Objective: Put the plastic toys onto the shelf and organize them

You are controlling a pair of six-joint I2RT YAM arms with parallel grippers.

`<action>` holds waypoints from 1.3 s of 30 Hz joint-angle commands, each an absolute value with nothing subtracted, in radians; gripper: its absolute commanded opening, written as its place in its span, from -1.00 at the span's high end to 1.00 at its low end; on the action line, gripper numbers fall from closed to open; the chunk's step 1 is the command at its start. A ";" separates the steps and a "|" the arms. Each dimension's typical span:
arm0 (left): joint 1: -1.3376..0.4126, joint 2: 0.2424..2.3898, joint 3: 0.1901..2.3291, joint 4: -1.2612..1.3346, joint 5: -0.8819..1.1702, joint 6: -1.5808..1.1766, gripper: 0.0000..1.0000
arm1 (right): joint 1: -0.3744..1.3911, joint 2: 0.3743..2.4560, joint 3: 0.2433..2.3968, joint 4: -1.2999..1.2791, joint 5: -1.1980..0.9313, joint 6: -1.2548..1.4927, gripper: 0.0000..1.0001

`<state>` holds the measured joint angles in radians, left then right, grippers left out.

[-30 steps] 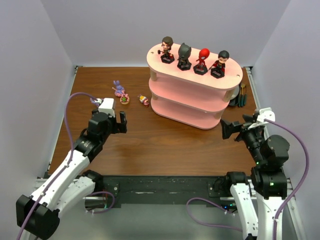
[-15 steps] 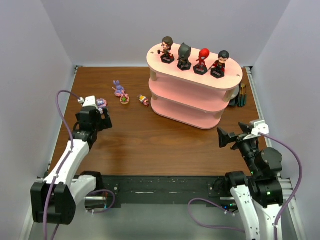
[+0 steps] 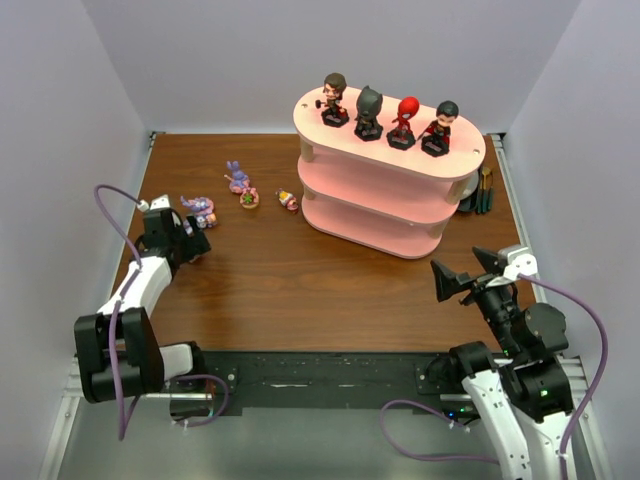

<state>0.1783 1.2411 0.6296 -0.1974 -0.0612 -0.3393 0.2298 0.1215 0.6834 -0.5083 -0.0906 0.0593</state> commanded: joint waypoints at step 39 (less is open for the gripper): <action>0.129 1.255 0.673 -0.045 -0.134 -0.173 -0.85 | 0.265 0.118 0.673 -0.480 -0.095 0.057 -0.89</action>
